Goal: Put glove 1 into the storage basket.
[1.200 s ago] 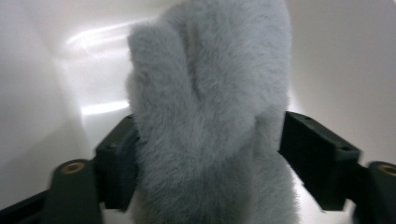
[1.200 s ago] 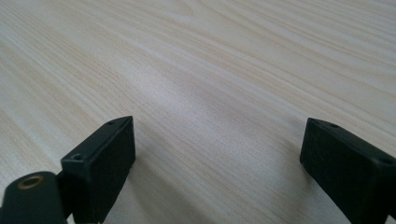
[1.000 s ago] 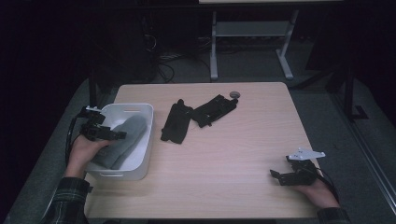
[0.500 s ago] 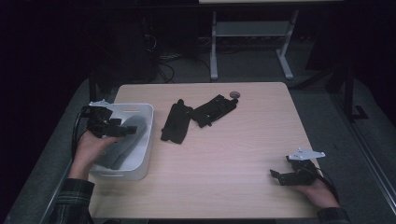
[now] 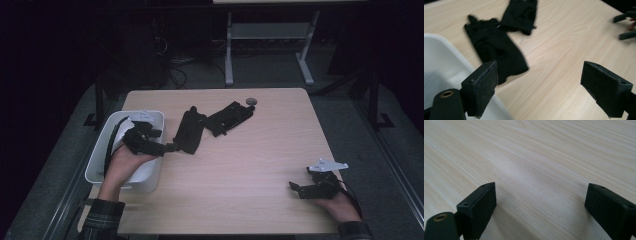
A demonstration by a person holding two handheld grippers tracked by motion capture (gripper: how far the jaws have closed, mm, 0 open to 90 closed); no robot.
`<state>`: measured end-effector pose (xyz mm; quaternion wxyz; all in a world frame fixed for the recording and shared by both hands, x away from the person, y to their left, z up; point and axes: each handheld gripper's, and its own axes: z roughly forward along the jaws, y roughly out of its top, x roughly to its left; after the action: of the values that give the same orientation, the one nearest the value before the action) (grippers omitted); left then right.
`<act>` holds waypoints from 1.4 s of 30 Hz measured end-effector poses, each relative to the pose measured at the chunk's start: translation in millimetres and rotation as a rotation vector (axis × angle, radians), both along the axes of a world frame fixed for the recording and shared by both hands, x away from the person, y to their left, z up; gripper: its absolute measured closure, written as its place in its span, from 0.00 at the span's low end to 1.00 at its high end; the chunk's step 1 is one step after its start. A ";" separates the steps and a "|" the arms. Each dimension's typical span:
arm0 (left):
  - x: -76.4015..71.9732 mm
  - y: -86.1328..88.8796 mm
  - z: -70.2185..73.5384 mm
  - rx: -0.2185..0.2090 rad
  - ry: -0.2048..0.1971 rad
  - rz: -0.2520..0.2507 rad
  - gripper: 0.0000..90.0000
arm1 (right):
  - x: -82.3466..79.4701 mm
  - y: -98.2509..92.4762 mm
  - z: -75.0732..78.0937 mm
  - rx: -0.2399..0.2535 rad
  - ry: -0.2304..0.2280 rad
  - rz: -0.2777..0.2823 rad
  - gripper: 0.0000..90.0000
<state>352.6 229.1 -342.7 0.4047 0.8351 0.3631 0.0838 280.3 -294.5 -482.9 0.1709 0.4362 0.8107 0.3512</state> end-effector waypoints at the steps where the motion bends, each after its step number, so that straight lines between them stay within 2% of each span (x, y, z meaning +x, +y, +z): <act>1: 0.0 0.0 0.0 0.000 0.000 0.000 0.15 | 0.0 0.0 0.0 0.000 0.000 0.000 0.11; 3: -6.3 -10.8 2.6 -0.026 -0.010 -0.036 0.15 | -0.9 0.3 0.1 0.000 0.002 -0.010 0.11; 4: -6.3 -10.8 2.6 -0.026 -0.010 -0.036 0.15 | -0.9 0.3 0.1 0.000 0.002 -0.010 0.11; 5: -9.5 -17.5 3.2 -0.018 -0.005 -0.064 0.15 | -1.1 0.4 0.0 0.001 0.002 -0.013 0.11; 8: -11.1 -24.3 0.7 -0.059 -0.003 -0.081 0.15 | -1.4 0.6 0.0 0.001 0.002 -0.017 0.11; 13: -10.5 -37.5 -6.9 -0.027 0.002 -0.098 0.15 | -1.4 0.5 0.1 0.001 0.002 -0.017 0.11; 26: -17.3 -63.2 -18.6 0.005 -0.003 -0.142 0.15 | -1.0 0.4 0.1 0.001 0.003 -0.014 0.11; 27: -18.1 -70.1 -22.3 0.026 -0.007 -0.159 0.15 | -0.9 0.4 0.1 0.001 0.003 -0.013 0.11; 33: -23.6 -92.9 -40.3 0.044 0.014 -0.196 0.15 | -1.0 0.4 0.1 0.001 0.003 -0.014 0.11; 35: -24.2 -97.3 -45.6 0.042 0.019 -0.200 0.15 | -1.0 0.4 0.1 0.001 0.003 -0.014 0.11; 39: -25.7 -107.3 -61.8 0.077 0.016 -0.221 0.15 | -0.8 0.3 0.1 0.000 0.003 -0.012 0.11; 42: -25.9 -110.1 -68.5 0.079 0.021 -0.226 0.15 | -0.5 0.1 0.1 -0.001 0.003 -0.010 0.11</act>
<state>326.7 119.0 -411.2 0.3743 0.8868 0.2674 0.0432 279.8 -294.3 -482.8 0.1717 0.4405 0.8090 0.3494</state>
